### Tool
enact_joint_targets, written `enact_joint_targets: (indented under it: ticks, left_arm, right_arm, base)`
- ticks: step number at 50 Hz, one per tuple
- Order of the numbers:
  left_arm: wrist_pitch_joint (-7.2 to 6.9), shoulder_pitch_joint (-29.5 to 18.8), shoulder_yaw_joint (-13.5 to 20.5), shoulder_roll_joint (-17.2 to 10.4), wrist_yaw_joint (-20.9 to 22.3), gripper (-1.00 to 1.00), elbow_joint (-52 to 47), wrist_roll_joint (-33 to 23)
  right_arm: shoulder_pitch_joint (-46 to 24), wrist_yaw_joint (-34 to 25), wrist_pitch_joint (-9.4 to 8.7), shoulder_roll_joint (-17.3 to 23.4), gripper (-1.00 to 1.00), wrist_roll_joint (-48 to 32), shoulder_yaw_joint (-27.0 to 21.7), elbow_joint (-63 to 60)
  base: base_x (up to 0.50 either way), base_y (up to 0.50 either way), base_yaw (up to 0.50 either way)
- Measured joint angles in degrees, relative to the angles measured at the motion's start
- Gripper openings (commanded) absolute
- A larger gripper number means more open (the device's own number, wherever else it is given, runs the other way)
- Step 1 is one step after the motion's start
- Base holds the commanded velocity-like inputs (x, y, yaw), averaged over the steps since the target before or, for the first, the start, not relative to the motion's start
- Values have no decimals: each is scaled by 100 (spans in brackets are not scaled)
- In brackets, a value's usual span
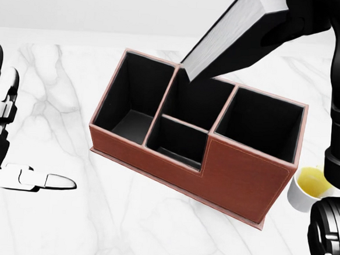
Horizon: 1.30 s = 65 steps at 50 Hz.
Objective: Pick up the book and place it in the right compartment of the caddy.
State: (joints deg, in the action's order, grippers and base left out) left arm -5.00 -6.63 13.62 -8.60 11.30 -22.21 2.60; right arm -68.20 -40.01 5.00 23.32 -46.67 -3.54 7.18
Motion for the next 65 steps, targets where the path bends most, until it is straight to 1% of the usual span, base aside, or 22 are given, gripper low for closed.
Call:
enact_joint_targets:
  ticks: [12, 20, 37, 58, 65]
  left_arm:
    - [0, 60, 20, 12, 53, 100, 44, 15]
    - [0, 81, 29, 17, 70, 100, 62, 26]
    - [0, 96, 36, 19, 80, 100, 62, 43]
    - [0, 99, 36, 19, 82, 100, 56, 42]
    - [0, 14, 2, 11, 51, 100, 213, 5]
  right_arm:
    - [-642, 165, 0, 172, -100, -542, 70, 1561]
    - [-869, 554, 0, 212, -100, -880, 137, 2466]
    - [-971, 1660, 0, 219, -100, -1650, 305, 3898]
    - [-987, 2521, 0, 143, -100, -2269, 462, 4965]
    - [-1000, 2788, 0, 100, -100, -2419, 512, 5268]
  base:
    - [0, 0, 0]
    - [0, 0, 0]
    - [0, 0, 0]
    - [0, 0, 0]
    - [0, 0, 0]
